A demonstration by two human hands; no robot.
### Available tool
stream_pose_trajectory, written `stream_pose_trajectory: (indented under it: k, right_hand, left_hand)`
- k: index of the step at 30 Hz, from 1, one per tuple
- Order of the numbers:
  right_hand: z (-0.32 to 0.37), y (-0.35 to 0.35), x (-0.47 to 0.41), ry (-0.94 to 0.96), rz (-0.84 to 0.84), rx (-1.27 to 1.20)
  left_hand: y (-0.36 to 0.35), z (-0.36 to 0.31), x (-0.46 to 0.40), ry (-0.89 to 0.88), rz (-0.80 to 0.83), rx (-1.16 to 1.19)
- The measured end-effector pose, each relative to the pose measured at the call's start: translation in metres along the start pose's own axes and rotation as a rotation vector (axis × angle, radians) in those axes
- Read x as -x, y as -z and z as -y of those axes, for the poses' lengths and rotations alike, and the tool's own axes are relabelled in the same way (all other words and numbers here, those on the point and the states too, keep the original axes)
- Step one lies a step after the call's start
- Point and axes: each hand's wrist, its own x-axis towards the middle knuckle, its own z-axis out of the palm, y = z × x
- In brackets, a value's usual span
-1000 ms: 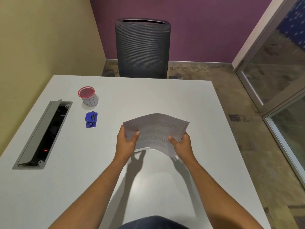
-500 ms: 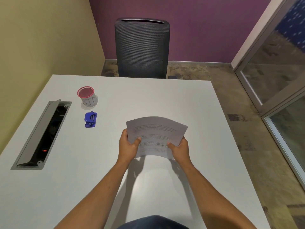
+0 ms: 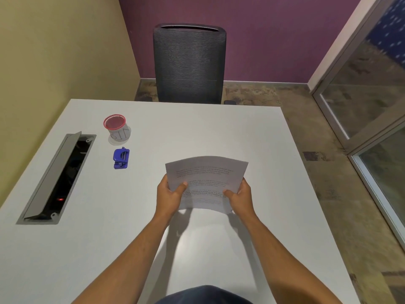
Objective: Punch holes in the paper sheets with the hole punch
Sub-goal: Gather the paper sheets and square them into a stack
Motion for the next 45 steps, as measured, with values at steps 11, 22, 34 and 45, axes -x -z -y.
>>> stream_pose_trajectory:
  k: [11,22,34,45]
  right_hand:
    - [-0.010,-0.001,0.003,-0.018,0.002,-0.007]
    - [-0.018,-0.001,0.007,-0.012,0.008,-0.025]
    - [-0.036,0.024,0.006,-0.150,-0.083,-0.216]
    - [-0.053,0.030,0.017,-0.409,0.077,-0.798]
  left_hand:
    - [-0.003,0.004,0.004,0.049,-0.006,-0.014]
    - [0.001,0.009,0.008,0.043,0.019,-0.008]
    - [-0.007,-0.020,0.003,0.000,0.036,0.169]
    - [-0.018,-0.037,0.012,-0.028,0.114,0.350]
